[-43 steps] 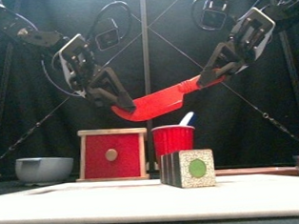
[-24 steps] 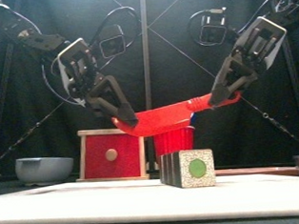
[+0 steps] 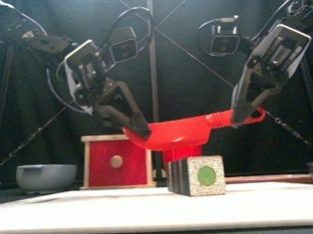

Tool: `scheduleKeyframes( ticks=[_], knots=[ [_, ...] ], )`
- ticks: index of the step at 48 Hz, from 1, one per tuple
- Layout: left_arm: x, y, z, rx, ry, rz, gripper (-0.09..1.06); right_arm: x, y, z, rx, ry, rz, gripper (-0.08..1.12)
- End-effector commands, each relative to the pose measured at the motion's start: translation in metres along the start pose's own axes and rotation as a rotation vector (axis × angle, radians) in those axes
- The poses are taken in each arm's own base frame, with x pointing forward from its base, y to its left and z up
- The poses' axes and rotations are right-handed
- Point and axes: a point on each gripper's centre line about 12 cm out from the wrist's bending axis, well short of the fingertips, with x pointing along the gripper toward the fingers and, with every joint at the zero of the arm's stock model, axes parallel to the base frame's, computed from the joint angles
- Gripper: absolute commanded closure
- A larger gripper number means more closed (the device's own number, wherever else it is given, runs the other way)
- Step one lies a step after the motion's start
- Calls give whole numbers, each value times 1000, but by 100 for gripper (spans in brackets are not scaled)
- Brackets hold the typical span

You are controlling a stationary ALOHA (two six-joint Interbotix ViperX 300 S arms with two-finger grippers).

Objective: Place sushi on board then cut the sushi with the knife then place the pieces on the plate
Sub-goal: Cut the sushi into 4 pieces

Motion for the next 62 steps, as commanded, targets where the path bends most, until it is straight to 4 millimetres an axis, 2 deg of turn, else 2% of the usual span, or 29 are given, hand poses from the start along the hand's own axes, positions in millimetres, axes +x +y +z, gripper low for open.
scheduleKeyframes(
  ticks=[1, 16, 39, 62],
  knots=[
    [0, -8, 8, -1, -22, -18, 59, 1, -3, 4, 6, -1, -7, 71],
    [2, -9, 6, -13, -15, -16, 59, 6, -16, 2, 34, 15, -40, 71],
    [2, -17, 4, -37, -10, -30, 59, 7, -16, -1, 38, 32, -39, 71],
    [7, -15, 0, -39, 5, -25, 59, 14, -20, -3, 36, 55, -51, 71]
  ],
)
